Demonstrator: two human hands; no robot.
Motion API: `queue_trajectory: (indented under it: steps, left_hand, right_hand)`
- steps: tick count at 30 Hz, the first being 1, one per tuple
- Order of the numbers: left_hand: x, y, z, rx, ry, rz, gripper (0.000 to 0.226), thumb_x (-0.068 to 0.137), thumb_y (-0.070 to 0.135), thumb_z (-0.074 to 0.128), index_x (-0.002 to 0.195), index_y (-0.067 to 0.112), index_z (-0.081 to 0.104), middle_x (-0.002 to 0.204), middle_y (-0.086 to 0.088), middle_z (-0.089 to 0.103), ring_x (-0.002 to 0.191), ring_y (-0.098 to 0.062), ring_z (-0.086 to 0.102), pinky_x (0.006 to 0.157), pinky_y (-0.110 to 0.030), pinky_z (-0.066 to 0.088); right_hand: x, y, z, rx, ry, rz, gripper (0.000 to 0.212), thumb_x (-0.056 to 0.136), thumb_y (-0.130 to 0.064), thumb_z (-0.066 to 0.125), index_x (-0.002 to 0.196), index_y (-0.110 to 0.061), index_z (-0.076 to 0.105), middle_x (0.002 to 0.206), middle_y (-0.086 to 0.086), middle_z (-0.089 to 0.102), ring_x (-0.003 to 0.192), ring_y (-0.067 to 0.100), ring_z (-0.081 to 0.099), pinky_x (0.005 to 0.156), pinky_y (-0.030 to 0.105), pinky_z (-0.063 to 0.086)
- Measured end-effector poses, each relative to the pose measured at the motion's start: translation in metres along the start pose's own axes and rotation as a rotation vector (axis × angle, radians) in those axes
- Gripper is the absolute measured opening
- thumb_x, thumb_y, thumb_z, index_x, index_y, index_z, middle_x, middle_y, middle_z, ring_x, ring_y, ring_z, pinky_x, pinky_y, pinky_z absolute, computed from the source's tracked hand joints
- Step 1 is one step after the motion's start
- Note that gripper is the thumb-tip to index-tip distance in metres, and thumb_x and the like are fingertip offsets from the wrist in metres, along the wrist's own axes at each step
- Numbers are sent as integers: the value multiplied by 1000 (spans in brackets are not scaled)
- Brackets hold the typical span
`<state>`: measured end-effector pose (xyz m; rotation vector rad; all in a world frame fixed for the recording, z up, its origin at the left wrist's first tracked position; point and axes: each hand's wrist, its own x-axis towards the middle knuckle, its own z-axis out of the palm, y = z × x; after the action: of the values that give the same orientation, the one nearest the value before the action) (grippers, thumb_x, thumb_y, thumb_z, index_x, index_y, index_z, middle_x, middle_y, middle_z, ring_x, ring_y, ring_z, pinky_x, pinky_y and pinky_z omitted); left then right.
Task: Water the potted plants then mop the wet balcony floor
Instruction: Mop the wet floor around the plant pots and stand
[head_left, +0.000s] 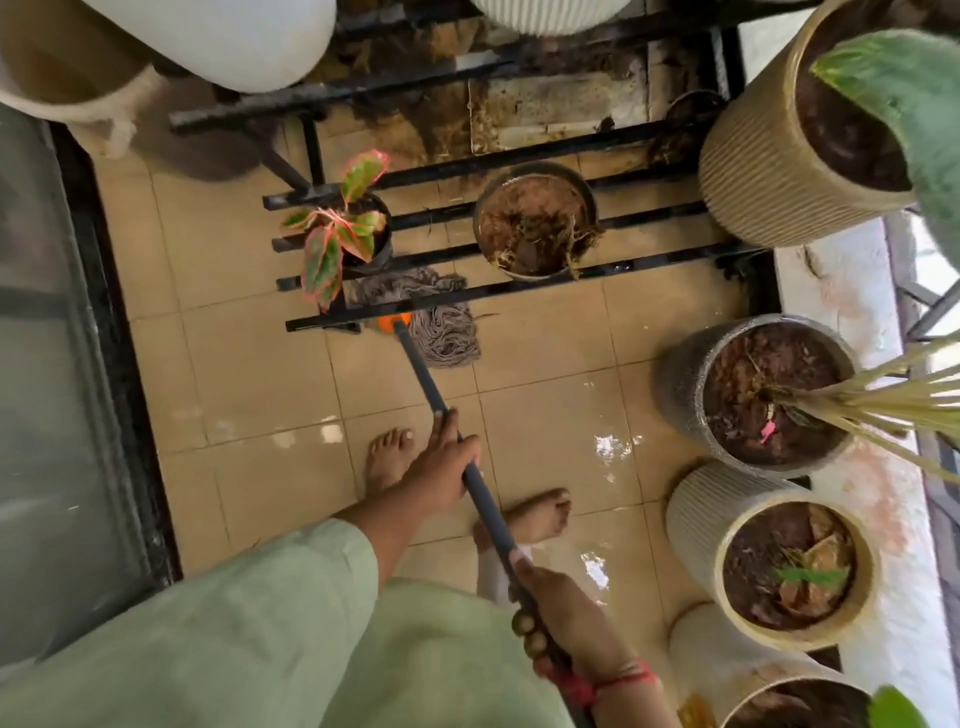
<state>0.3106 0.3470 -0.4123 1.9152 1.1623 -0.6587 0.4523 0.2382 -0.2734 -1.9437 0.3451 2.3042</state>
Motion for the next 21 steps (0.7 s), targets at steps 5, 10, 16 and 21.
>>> queue_trajectory:
  steps: [5,10,16,21]
  left_hand:
    - [70,54,-19,-45,-18,77,23,88,0,56,104,12,44,159,-16,-9,145,-35,-14,114,-42,22]
    - [102,129,-21,-69,-32,187,43,100,17,40,139,-1,35,160,-11,-6,147,-30,-10,118,-44,8]
    - [111,222,-5,115,-104,376,39,93,10,49,130,7,41,160,-11,-6,148,-30,-7,117,-46,16]
    - [78,254,27,404,-196,480,32,90,3,52,121,10,48,159,-19,-4,147,-37,-4,116,-46,23]
  right_hand:
    - [10,-25,-58,211,-55,5,39,92,-52,46,76,-16,47,49,-5,40,33,5,29,33,13,21]
    - [21,-15,-118,441,-107,-7,42,92,-56,39,75,-19,44,45,-6,37,28,5,29,31,10,21]
    - [10,25,-153,685,-47,-64,43,92,-56,36,71,-18,43,42,-6,32,26,5,25,32,7,21]
    - [0,70,-131,469,274,-75,50,94,-59,31,78,-14,43,45,-1,33,31,11,26,34,15,22]
